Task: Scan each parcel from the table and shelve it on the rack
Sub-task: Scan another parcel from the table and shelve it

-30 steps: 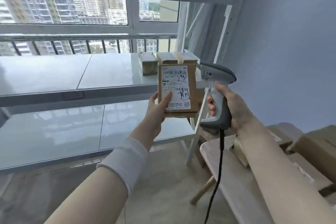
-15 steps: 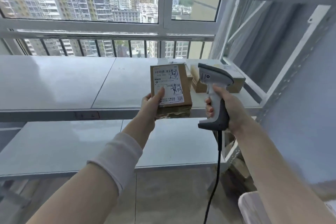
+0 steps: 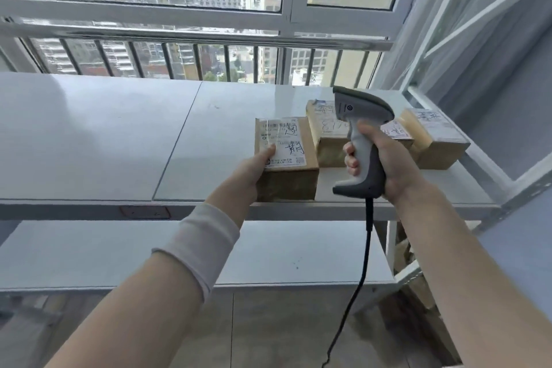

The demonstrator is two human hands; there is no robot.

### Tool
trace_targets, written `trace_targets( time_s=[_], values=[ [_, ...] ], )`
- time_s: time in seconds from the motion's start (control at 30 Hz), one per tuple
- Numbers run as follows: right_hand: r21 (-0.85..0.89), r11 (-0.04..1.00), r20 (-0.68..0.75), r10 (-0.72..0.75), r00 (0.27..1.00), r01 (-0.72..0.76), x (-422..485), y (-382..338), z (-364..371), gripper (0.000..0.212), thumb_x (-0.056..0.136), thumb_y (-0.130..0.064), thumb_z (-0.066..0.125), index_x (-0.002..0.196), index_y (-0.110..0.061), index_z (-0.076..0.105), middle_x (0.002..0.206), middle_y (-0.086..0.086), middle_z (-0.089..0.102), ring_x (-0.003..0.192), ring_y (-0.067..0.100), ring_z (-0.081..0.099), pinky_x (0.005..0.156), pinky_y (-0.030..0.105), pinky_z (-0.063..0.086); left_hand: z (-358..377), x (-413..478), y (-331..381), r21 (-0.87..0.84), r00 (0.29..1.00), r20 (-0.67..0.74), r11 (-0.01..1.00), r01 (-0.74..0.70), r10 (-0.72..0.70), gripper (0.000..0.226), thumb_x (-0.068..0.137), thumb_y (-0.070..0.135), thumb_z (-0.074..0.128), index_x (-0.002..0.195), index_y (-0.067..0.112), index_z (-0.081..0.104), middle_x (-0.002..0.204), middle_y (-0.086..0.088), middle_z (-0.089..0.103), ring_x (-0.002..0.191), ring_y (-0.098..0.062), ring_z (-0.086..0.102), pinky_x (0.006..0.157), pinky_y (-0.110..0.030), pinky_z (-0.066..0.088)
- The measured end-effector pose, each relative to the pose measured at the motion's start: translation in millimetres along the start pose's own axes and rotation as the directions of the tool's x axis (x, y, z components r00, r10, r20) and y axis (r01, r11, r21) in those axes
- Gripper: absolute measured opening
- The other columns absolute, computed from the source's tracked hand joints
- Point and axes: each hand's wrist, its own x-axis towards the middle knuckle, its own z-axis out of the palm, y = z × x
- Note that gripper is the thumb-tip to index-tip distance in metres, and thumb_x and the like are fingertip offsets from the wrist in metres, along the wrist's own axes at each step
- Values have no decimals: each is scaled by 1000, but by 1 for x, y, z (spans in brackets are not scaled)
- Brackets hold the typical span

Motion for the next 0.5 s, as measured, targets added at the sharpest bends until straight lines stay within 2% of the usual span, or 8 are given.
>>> trace_targets(
  time_s=[0.07, 0.13, 0.17, 0.27, 0.37, 0.43, 0.5],
  values=[
    [-36, 999, 26, 9, 1000, -8, 9, -1, 1, 24, 92, -36, 53, 89, -13, 51, 60, 0, 55, 43, 12, 48, 41, 19, 41, 3, 9, -1, -26, 1000, -14, 1000, -8, 8, 38, 89, 39, 61, 111, 8, 61, 94, -9, 70, 81, -25, 67, 73, -41, 56],
    [-46, 999, 33, 13, 999, -12, 17, 0, -2, 25, 92, -36, 53, 89, -12, 50, 60, 1, 55, 43, 12, 48, 41, 19, 41, 7, 19, -4, -29, 999, -39, 999, -22, 21, 47, 86, 39, 65, 122, 8, 60, 109, -11, 69, 96, -28, 67, 83, -45, 55],
    [-45, 999, 35, 14, 999, -12, 21, 1, -3, 25, 92, -36, 53, 91, -11, 50, 61, 2, 55, 43, 12, 48, 41, 19, 41, 9, 22, -6, -24, 998, -52, 999, -32, 30, 49, 86, 39, 65, 125, 9, 58, 112, -12, 69, 98, -29, 67, 82, -44, 55],
    [-22, 999, 51, 26, 998, -25, 32, 0, -7, 25, 93, -35, 54, 94, -10, 49, 60, 2, 55, 42, 12, 48, 42, 19, 41, 8, 29, -7, -36, 997, -72, 999, -26, 23, 64, 78, 43, 71, 130, 10, 52, 114, -12, 68, 95, -27, 68, 67, -39, 58],
    [-2, 999, 68, 35, 997, -35, 42, -2, -11, 24, 93, -34, 54, 93, -11, 49, 60, 2, 54, 43, 12, 47, 42, 19, 41, 4, 38, -9, -11, 997, -73, 1000, -9, 8, 105, 45, 54, 79, 135, 12, 44, 118, -11, 65, 94, -27, 69, 60, -37, 58],
    [1, 999, 73, 36, 997, -37, 47, -3, -12, 24, 93, -34, 54, 91, -11, 49, 59, 2, 54, 43, 12, 47, 43, 20, 41, 1, 46, -10, -4, 998, -67, 1000, -5, 5, 121, 30, 58, 79, 136, 13, 42, 122, -11, 62, 97, -27, 69, 66, -39, 59],
    [-1, 999, 74, 37, 997, -37, 51, -5, -11, 24, 93, -34, 53, 87, -11, 51, 58, 2, 54, 43, 12, 46, 43, 20, 41, 2, 43, -9, 29, 994, -109, 999, -19, 22, 127, 30, 64, 77, 138, 12, 38, 127, -10, 57, 105, -27, 64, 80, -42, 57]
  ],
)
